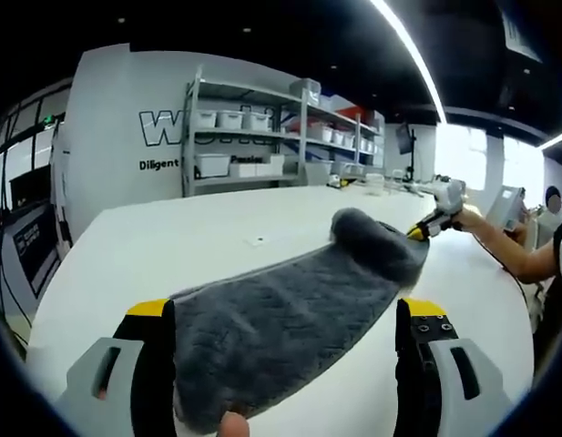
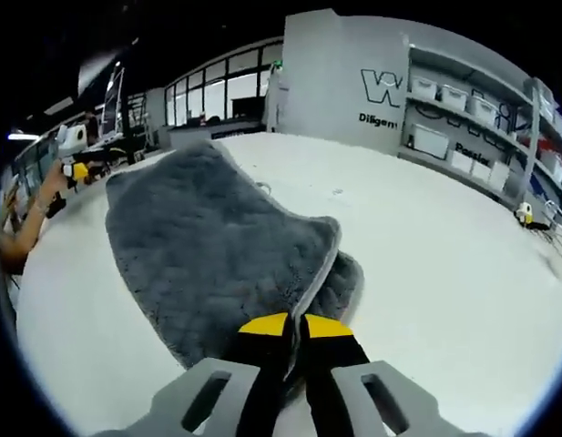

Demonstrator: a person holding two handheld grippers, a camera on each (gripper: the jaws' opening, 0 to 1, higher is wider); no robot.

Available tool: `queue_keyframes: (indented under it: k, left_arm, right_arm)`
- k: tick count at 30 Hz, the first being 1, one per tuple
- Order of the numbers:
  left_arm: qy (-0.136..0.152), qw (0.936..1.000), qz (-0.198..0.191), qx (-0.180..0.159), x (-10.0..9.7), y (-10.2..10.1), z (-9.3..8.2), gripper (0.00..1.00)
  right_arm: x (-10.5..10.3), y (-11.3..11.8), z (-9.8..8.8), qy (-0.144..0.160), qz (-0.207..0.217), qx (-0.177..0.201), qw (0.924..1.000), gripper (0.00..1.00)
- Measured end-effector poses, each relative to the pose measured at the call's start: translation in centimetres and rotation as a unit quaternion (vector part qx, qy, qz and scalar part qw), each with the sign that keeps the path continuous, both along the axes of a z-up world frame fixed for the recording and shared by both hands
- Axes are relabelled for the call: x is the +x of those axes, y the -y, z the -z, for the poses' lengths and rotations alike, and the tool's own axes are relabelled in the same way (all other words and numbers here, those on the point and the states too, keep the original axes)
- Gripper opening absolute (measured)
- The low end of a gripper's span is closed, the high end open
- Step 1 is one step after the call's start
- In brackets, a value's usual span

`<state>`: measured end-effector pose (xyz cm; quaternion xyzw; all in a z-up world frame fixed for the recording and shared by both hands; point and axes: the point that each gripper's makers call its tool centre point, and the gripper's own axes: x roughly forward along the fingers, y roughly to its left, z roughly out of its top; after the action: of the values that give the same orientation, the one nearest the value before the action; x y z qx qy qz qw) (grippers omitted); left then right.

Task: Open the folded towel by lifting each exposed corner and separating the folded layers until the towel lies flat within the target outline without major curled edges

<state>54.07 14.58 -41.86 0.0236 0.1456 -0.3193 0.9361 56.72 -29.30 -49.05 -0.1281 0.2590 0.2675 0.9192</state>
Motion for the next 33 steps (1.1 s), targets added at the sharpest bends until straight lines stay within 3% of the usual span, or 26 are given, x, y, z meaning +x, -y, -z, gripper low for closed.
queue_keyframes:
  k: [6, 8, 11, 14, 17, 20, 28, 33]
  left_arm:
    - [-0.004, 1.0, -0.001, 0.001, 0.0, 0.0, 0.2, 0.99]
    - [-0.005, 1.0, 0.001, 0.0, 0.0, 0.1, 0.3, 0.99]
    - [-0.008, 1.0, 0.001, 0.0, 0.0, 0.1, 0.4, 0.99]
    - [-0.009, 1.0, 0.001, 0.0, 0.1, -0.1, 0.5, 0.99]
    - [-0.008, 1.0, -0.001, 0.002, 0.1, -0.2, 0.4, 0.99]
    - [-0.008, 1.0, -0.002, 0.001, 0.1, -0.2, 0.4, 0.99]
    - [-0.011, 0.9999, -0.003, 0.006, 0.1, -0.3, 0.6, 0.99]
    - [-0.011, 0.9999, -0.007, 0.008, 0.1, -0.5, 0.5, 0.99]
  right_arm:
    - [0.3, 0.2, 0.1, 0.008, 0.002, -0.012, 0.9999, 0.07]
    - [0.7, 1.0, -0.1, 0.018, 0.021, -0.019, 0.9994, 0.16]
    - [0.9, 1.8, 0.0, 0.006, 0.053, 0.008, 0.9986, 0.26]
    - [0.7, 1.5, 0.3, -0.016, 0.055, 0.051, 0.997, 0.22]
    - [0.6, 1.4, 0.3, -0.015, 0.053, 0.053, 0.9971, 0.2]
    - [0.1, 0.1, 0.4, -0.026, 0.028, 0.072, 0.9967, 0.07]
    - [-0.1, -0.3, 0.2, -0.014, 0.018, 0.042, 0.9988, 0.04]
    - [0.1, -0.7, -0.8, 0.01, 0.009, 0.042, 0.999, 0.03]
